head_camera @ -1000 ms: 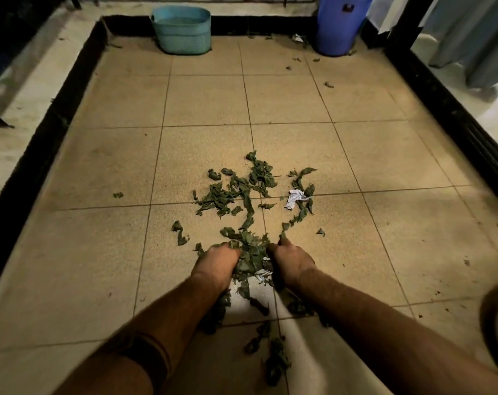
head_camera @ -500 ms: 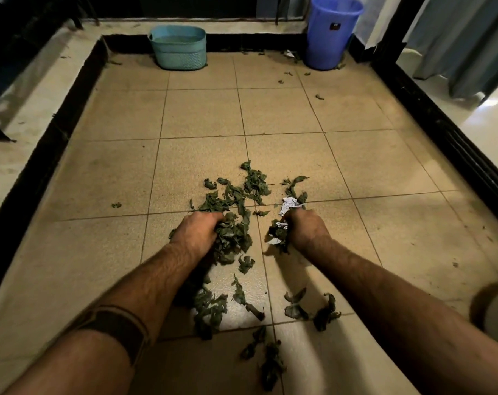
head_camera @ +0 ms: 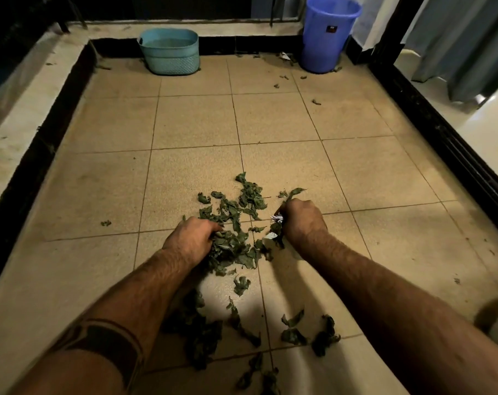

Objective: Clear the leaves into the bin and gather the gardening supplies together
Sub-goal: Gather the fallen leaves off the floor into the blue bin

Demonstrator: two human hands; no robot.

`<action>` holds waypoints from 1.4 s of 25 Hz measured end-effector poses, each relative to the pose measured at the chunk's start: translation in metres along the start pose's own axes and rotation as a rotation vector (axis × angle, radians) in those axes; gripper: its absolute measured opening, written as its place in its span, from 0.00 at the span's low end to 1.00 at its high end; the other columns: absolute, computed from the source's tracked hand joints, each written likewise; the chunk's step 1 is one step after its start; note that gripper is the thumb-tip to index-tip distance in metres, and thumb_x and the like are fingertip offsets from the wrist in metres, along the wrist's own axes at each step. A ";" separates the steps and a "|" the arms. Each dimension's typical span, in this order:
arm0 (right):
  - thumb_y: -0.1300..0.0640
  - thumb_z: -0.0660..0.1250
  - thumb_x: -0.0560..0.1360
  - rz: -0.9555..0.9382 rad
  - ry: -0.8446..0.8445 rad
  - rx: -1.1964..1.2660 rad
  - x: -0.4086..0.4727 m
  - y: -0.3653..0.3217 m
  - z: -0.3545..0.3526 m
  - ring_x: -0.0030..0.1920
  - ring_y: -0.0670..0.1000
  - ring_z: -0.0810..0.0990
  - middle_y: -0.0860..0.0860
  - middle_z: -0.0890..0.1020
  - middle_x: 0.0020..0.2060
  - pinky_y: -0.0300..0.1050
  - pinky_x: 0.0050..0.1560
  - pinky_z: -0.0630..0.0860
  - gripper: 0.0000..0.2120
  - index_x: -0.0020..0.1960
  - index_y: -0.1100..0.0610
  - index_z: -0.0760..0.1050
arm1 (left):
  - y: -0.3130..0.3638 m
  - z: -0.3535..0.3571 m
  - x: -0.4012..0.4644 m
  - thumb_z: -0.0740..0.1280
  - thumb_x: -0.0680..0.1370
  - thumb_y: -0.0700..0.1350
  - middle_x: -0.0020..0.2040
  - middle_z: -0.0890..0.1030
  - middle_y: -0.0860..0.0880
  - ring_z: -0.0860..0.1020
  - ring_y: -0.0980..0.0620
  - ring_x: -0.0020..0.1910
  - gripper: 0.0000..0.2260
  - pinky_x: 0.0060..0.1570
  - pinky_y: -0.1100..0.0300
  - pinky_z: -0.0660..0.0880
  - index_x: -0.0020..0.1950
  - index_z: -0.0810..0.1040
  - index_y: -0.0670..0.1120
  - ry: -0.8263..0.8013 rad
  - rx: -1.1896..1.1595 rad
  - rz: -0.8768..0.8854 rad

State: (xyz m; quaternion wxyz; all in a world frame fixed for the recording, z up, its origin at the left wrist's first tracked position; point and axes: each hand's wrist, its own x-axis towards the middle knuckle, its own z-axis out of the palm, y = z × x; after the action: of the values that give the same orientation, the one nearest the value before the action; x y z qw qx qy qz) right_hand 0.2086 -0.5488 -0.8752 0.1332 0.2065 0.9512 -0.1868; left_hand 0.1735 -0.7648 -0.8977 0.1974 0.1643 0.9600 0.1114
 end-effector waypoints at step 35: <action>0.70 0.69 0.67 -0.042 0.311 0.113 -0.308 -0.265 -0.806 0.48 0.56 0.84 0.55 0.85 0.45 0.45 0.50 0.82 0.18 0.53 0.54 0.83 | 0.259 -0.811 -0.286 0.68 0.80 0.42 0.60 0.83 0.50 0.80 0.49 0.58 0.18 0.63 0.54 0.76 0.68 0.79 0.55 0.436 0.013 0.159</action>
State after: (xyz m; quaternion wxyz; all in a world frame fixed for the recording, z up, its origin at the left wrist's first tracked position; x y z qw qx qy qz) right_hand 0.2199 -0.5480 0.0275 -0.0312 0.2200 0.9524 -0.2085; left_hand 0.1551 -0.7501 0.0002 -0.0252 0.2127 0.9647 0.1534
